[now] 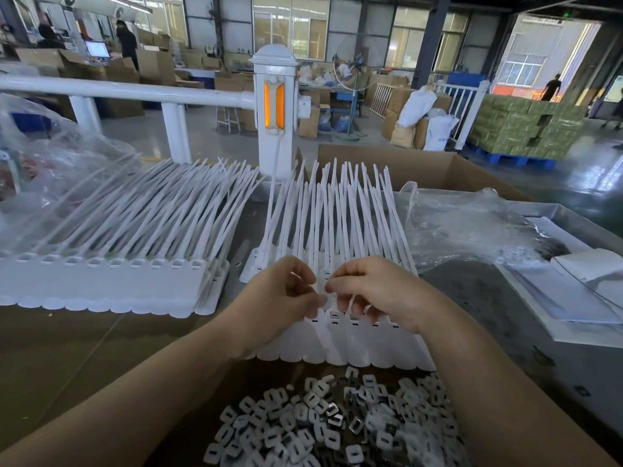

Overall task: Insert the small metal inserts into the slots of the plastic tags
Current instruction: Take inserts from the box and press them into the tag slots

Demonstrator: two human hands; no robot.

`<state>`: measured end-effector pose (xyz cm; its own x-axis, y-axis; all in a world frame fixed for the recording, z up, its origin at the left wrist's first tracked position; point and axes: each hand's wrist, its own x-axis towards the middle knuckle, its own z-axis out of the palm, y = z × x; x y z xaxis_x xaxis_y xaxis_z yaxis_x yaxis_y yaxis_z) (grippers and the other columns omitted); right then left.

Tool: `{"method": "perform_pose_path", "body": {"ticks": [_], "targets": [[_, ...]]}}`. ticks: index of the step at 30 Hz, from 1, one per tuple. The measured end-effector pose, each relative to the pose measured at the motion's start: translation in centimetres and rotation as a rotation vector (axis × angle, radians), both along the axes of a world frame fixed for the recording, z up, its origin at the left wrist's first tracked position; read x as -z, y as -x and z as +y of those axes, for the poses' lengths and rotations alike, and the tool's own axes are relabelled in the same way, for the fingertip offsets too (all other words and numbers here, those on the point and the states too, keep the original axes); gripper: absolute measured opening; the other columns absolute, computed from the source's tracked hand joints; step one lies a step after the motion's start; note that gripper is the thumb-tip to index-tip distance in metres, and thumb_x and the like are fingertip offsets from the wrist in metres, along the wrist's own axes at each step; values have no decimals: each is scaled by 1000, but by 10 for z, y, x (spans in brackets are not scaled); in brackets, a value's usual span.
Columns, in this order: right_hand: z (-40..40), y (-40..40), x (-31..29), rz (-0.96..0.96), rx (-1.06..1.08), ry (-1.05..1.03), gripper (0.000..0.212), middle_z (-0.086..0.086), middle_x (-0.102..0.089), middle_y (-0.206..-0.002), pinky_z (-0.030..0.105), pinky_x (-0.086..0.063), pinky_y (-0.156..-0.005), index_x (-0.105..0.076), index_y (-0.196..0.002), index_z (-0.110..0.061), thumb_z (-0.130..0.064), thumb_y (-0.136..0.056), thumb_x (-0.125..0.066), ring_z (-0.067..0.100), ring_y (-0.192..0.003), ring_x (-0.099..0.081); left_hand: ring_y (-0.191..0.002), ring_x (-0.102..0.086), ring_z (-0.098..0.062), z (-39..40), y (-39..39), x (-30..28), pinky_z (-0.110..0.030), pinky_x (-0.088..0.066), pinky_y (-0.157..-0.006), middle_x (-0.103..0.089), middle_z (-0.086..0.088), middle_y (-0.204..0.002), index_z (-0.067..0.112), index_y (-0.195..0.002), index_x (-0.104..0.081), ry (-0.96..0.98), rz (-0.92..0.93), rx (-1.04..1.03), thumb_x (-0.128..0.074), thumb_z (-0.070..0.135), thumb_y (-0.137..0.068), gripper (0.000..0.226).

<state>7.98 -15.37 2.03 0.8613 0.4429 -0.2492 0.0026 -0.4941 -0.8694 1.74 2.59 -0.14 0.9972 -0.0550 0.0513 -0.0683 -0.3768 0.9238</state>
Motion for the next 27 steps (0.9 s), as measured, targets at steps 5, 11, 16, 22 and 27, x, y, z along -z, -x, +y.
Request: {"method": "perform_pose_path", "body": {"ticks": [5, 11, 16, 22, 27], "targets": [[2, 1, -4, -24, -67, -79, 7, -1, -72, -72, 19, -45, -46, -71, -99, -13, -17, -94, -68, 7, -55, -58, -70, -68, -6, 2, -2, 3, -18, -53, -64, -69, -3, -83, 16, -103, -56, 96, 30, -85, -67, 15, -92, 16], [6, 3, -5, -128, -102, 21, 3, -4, -73, -73, 19, -46, -48, -72, -91, -18, -16, -92, -69, 4, -59, -60, -69, -66, -3, -1, -4, 3, -18, -53, -64, -68, -3, -88, 20, -103, -53, -2, -22, -69, -63, 11, -94, 16], [8, 6, -7, -191, -110, 91, 7, -6, -68, -71, 17, -46, -50, -70, -88, -18, -14, -91, -67, 4, -60, -59, -74, -67, -6, -3, -3, 3, -23, -56, -71, -68, 0, -87, 23, -100, -52, -71, -82, -80, -65, 12, -93, 18], [13, 9, -4, -290, -167, 236, 6, -7, -64, -70, 15, -43, -49, -69, -87, -19, -17, -90, -64, -2, -52, -54, -82, -67, -18, -4, -3, 5, -32, -58, -74, -67, -4, -91, 25, -97, -51, -106, -121, -119, -65, 13, -92, 19], [12, 7, -1, -207, -118, 194, 11, -7, -65, -68, 16, -44, -48, -69, -85, -17, -17, -91, -60, -3, -52, -56, -81, -68, -15, 0, -4, 7, -30, -58, -74, -68, 0, -90, 25, -96, -53, -54, -101, -128, -66, 14, -92, 18]]}}
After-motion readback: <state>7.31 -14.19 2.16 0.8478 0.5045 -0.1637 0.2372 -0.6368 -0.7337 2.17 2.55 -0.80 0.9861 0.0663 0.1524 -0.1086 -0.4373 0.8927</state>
